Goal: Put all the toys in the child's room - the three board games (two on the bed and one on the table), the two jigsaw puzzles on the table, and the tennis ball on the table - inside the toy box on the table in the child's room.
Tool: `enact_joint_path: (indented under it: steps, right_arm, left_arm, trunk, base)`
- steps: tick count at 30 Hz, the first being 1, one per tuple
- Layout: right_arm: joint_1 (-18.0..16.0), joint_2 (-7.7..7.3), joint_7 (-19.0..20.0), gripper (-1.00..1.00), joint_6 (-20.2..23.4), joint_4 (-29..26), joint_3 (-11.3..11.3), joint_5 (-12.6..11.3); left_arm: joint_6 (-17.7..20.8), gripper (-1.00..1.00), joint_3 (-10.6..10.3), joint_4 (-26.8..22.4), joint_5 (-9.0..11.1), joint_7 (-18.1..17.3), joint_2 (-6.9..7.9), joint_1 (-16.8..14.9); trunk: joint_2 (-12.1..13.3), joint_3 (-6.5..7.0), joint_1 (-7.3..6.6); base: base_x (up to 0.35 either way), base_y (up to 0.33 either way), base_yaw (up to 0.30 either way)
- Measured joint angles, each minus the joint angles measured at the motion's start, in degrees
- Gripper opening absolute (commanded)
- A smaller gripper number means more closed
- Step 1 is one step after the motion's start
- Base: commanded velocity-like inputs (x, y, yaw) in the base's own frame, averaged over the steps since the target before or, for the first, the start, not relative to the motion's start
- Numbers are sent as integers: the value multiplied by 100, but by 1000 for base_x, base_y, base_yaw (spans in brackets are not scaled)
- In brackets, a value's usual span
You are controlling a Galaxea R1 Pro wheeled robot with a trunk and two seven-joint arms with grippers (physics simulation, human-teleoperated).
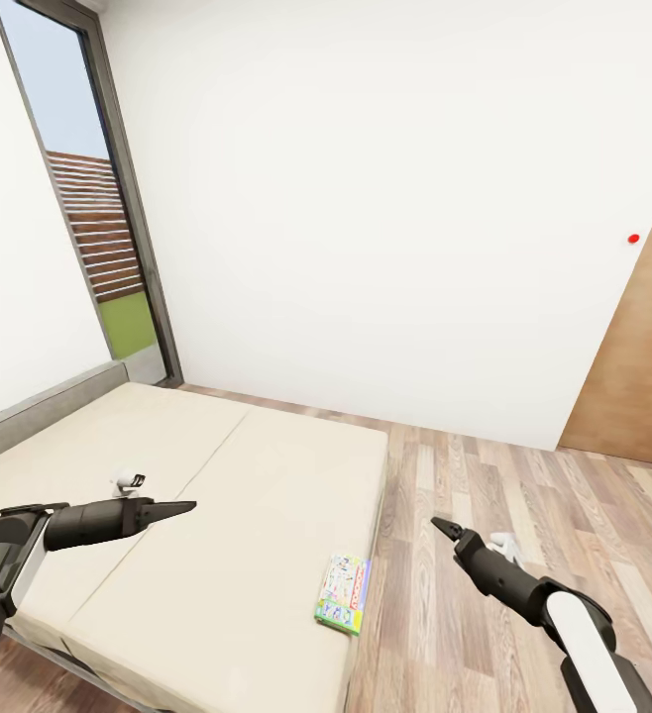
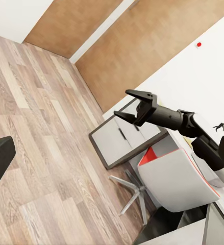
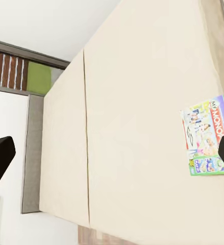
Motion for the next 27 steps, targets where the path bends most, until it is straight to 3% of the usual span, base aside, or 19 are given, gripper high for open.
enact_joint_path:
  steps: [8,27]
  right_arm:
    - [0,5,10,100,-18,1,117,107]
    - [0,3,9,100,4,-6,123,120]
  left_arm:
    - [0,100,4,0,0,0,0,2]
    - [0,100,9,1,1,1,0,2]
  trunk:
    - [0,0,0]
    - [0,0,0]
  base:
    - [0,0,0]
    - [0,-29,0]
